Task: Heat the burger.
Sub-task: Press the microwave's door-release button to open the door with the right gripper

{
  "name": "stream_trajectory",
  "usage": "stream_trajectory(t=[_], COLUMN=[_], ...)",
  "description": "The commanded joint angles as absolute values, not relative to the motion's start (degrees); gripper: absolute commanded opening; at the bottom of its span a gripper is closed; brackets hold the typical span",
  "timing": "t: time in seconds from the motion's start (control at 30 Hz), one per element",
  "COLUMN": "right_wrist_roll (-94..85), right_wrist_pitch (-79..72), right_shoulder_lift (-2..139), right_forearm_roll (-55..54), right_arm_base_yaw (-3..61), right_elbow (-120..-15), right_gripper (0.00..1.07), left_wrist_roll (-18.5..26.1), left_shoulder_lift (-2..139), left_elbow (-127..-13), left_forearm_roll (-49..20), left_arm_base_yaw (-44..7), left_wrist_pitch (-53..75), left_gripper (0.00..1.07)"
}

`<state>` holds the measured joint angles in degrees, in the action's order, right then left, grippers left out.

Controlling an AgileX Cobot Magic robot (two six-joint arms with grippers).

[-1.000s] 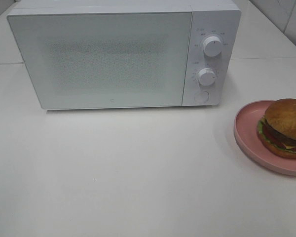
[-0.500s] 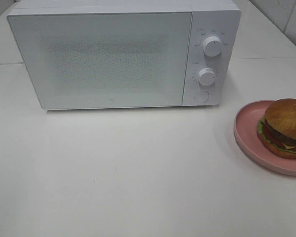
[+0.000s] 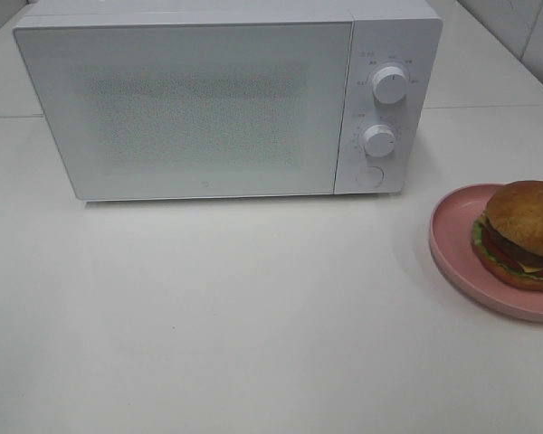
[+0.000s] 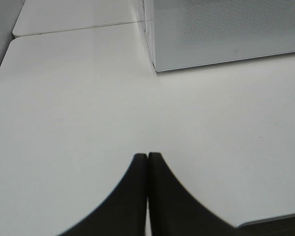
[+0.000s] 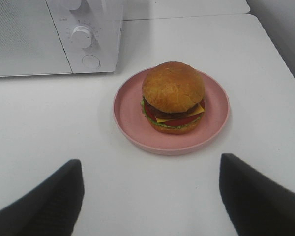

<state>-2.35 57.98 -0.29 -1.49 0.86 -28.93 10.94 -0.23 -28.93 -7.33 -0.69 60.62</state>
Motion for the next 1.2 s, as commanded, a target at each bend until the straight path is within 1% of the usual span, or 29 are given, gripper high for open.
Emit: stream_trajectory(t=[0.03,1.2], right_wrist_roll=[-2.75,-2.75], right_wrist_pitch=[57.35,57.35], right_shoulder_lift=[-1.78,-1.78], right_forearm_roll=[-1.43,-1.43], right_arm_base_yaw=[0.97,0.97], right_elbow=[-28.88,-28.88], right_gripper=[0.73,0.73], left_wrist_roll=[11.0,11.0], left_shoulder_lift=[-1.38,-1.38], left_elbow=[-28.93,-28.93], left_forearm_roll=[-7.56,-7.56], left_arm_base_yaw=[-0.69,-0.69], left_wrist_pitch=[59.87,59.87], left_gripper=[0.0,0.0])
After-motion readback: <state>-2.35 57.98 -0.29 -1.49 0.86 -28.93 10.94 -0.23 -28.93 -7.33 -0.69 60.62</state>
